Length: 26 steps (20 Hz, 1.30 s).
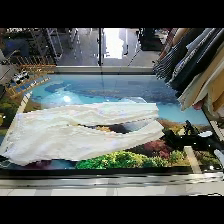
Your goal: Fold the clothes and pants, and hang the long-sleeved shirts on hangers.
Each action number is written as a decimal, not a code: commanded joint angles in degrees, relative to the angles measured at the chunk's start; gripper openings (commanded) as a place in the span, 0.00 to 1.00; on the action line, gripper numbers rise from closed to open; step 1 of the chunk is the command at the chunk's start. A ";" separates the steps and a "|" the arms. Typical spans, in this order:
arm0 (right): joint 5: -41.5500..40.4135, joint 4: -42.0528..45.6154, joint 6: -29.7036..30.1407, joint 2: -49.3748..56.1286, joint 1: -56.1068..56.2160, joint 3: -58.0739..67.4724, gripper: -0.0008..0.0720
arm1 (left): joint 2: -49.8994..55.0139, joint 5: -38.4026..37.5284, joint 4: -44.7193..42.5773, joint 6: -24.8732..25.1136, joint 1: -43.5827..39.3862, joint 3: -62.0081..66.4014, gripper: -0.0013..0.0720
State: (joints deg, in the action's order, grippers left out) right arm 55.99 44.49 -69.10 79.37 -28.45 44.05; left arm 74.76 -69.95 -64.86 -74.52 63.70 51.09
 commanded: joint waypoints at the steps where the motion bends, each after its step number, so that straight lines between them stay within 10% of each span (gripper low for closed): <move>1: -8.52 -2.32 -2.73 0.76 3.96 -0.17 0.59 | -0.15 5.51 1.64 0.42 0.57 -2.82 0.75; 5: -14.60 -2.19 -7.69 2.71 8.46 -0.17 0.41 | -0.13 12.66 6.82 0.39 0.57 -5.90 0.71; 9: -14.32 -2.27 -8.20 2.43 8.48 -0.09 0.04 | -0.11 20.74 17.53 0.46 0.11 -8.85 0.29; 11: -12.79 -2.10 -8.15 1.46 8.48 0.72 0.04 | -0.17 23.15 22.01 2.51 -1.46 -8.81 0.03; 17: -4.87 2.34 -11.04 0.33 8.48 23.74 0.04 | 0.17 17.33 36.39 8.28 -5.49 3.85 0.03; 22: 20.85 26.58 -1.81 -2.21 7.91 33.16 0.04 | 0.85 1.62 5.11 8.98 -8.15 17.88 0.03; 26: 16.31 26.36 0.31 -12.37 5.73 8.00 0.04 | 0.87 -2.16 -6.58 19.28 -7.89 11.32 0.03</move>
State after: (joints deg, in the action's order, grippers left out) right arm 70.32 66.94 -71.46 72.73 -21.61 64.10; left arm 75.59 -67.29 -59.68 -62.48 56.05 64.53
